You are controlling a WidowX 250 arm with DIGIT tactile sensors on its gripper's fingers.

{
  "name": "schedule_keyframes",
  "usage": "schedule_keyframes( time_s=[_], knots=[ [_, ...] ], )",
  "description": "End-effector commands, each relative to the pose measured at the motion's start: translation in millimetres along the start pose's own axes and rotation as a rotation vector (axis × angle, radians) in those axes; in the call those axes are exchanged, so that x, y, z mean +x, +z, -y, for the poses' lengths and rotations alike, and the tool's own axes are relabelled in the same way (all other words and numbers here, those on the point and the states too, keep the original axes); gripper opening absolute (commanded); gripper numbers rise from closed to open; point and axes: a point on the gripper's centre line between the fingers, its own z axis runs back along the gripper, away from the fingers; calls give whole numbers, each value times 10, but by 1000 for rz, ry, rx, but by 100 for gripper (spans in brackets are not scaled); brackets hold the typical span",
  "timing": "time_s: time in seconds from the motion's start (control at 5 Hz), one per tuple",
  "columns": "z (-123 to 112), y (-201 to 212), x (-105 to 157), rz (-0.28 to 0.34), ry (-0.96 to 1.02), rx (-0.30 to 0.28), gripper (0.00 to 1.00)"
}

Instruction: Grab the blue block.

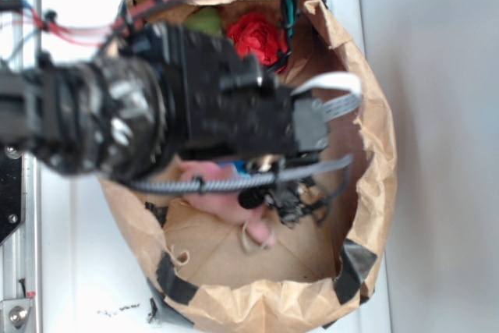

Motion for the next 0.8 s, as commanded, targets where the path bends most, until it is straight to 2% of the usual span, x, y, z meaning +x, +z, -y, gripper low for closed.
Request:
schedule_keyframes(
  time_s=[0.0, 0.2, 0.4, 0.6],
  knots=[
    [-74, 795, 560, 32, 101, -150, 0],
    [14, 1015, 524, 13, 78, -197, 0],
    [111, 1155, 434, 11, 46, -206, 0],
    [244, 1283, 220, 77, -17, -157, 0]
  ],
)
